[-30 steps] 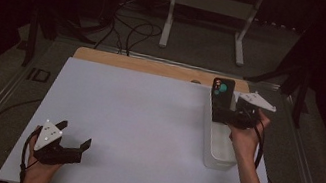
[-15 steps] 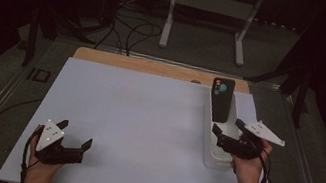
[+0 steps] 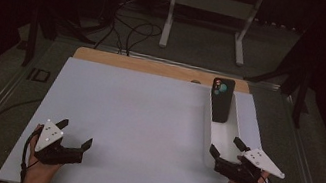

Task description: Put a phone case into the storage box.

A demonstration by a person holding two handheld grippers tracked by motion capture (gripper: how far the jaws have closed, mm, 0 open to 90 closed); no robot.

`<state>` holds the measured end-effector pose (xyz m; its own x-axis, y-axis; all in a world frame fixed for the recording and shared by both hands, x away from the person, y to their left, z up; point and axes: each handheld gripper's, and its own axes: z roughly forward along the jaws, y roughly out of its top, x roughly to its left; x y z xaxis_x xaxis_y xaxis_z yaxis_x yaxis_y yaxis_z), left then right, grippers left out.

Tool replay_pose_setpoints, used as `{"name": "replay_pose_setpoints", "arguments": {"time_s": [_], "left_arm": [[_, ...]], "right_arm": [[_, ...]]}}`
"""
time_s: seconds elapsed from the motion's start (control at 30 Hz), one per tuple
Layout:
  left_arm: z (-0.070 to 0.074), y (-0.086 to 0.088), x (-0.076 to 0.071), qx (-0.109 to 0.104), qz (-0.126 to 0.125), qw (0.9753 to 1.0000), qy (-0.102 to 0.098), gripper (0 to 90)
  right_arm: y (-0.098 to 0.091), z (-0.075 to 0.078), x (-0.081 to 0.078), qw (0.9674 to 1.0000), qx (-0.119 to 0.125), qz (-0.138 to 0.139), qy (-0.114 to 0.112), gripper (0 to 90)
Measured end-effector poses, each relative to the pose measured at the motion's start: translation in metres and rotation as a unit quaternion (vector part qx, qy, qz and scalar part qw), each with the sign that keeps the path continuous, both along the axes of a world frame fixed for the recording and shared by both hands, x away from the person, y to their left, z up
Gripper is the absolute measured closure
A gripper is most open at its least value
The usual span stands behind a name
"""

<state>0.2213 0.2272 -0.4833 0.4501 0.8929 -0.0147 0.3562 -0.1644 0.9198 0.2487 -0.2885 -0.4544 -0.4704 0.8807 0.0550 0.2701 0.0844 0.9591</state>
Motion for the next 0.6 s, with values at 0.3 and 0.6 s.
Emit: {"name": "replay_pose_setpoints", "arguments": {"time_s": [0.3, 0.6], "left_arm": [[0.004, 0.001, -0.005, 0.002, 0.001, 0.9998, -0.02, 0.2], [0.004, -0.001, -0.007, 0.024, -0.005, 0.9994, -0.026, 0.2]], "right_arm": [[-0.008, -0.01, -0.015, 0.9997, 0.016, -0.001, -0.021, 9.5], [-0.014, -0.012, -0.024, 0.9992, 0.022, -0.007, -0.034, 9.6]]}}
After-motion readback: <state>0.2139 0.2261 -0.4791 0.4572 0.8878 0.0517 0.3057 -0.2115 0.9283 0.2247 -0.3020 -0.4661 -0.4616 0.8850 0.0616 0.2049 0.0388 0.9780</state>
